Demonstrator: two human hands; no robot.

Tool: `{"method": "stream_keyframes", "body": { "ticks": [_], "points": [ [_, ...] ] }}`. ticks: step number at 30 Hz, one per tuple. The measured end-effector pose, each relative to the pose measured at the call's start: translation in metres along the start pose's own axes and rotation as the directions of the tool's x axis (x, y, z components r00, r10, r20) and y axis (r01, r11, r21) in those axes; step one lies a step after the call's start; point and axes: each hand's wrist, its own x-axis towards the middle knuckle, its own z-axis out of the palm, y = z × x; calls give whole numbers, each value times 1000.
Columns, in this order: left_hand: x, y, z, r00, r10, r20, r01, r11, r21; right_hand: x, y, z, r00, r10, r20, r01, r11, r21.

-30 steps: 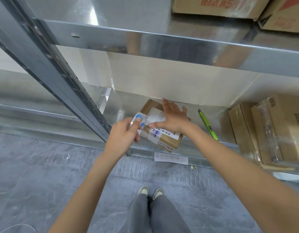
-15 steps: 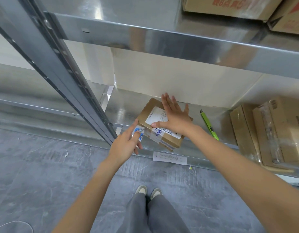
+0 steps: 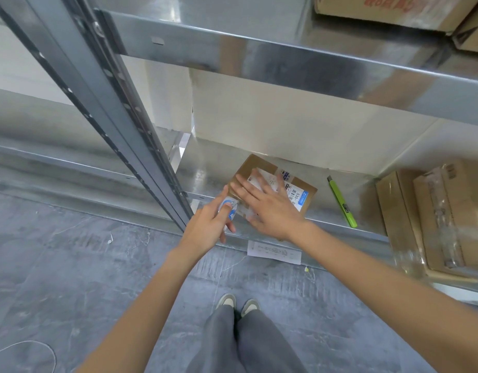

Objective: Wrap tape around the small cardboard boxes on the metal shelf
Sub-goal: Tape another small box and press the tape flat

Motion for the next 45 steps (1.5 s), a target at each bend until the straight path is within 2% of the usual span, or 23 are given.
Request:
{"method": "stream_keyframes", "body": {
  "ticks": [4,7,10,12,14,15,16,18,19,21,23,26,29,36,40,45],
  "points": [
    [-12,-17,8,994,53,-95,-70,979,-192,4,13,-8,951,306,50,-310,939,147],
    [-21,-21,13,986,32,-165,-86,941,-327,10,26,-22,942,319,101,-333,928,169],
    [-23,-3,5,961,116,-249,-192,932,-308,18,33,-34,932,337,134,-362,865,347],
    [-18,18,-7,941,181,-286,-271,910,-314,22,39,-41,926,306,224,-378,722,580],
    [-5,42,-18,943,211,-258,-283,916,-285,23,46,-47,934,165,315,-356,470,808],
    [5,53,-23,951,215,-222,-268,930,-251,23,51,-49,931,98,351,-360,392,846],
    [17,64,-27,960,217,-176,-253,944,-212,23,57,-52,921,59,384,-378,363,851],
    [41,84,-27,970,222,-100,-234,964,-129,23,65,-60,903,100,417,-421,392,818],
    [53,93,-24,973,216,-82,-223,970,-93,24,68,-64,902,181,391,-429,472,770],
    [74,107,-17,978,199,-57,-202,978,-57,24,66,-65,899,356,256,-438,706,556],
    [89,118,-11,982,183,-48,-185,982,-42,22,50,-62,907,381,179,-420,812,404],
    [104,124,-5,984,160,-72,-164,985,-49,23,27,-46,894,410,180,-448,811,375],
    [108,123,-4,985,162,-59,-164,986,-21,32,23,-32,838,546,6,-513,784,350],
    [108,119,-8,984,159,-77,-165,984,-68,41,24,-18,782,620,-67,-524,712,468],
    [105,117,-8,984,156,-81,-160,986,-43,45,23,-19,755,655,-34,-552,662,507],
    [101,124,-13,986,142,-85,-140,990,34,45,24,-23,775,631,37,-564,665,489]
  ]
}}
